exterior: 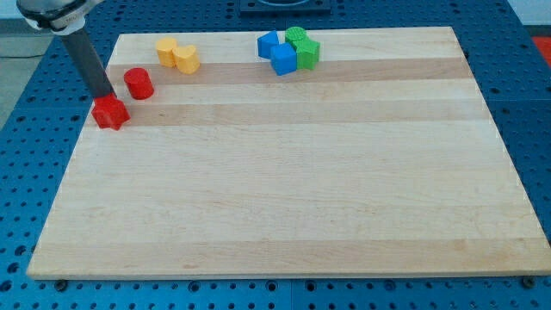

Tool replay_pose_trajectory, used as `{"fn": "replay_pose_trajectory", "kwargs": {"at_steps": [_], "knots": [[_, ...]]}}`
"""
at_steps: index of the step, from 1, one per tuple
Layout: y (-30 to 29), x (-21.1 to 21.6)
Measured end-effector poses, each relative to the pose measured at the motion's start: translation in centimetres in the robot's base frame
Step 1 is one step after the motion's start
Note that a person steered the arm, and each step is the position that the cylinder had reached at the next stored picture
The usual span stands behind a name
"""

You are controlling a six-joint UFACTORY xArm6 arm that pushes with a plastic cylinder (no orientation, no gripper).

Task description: Push the red circle into the red star

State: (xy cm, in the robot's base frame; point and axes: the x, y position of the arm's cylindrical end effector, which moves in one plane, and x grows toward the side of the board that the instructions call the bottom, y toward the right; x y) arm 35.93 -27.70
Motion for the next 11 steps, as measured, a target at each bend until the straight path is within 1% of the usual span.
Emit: {"fn": "replay_pose_trajectory", "kwargs": {"at_steps": [1,2,3,4,5,6,7,9,10,11], "knots": [[0.0,1.1],[-0.1,0.5],[-0.1,-2.8],[1.5,-6.8],[6.9,-8.4],[9.2,-7.3],[6.9,-6.0],[1.6,-6.3],[0.2,-5.7],[0.3,-3.9]]}}
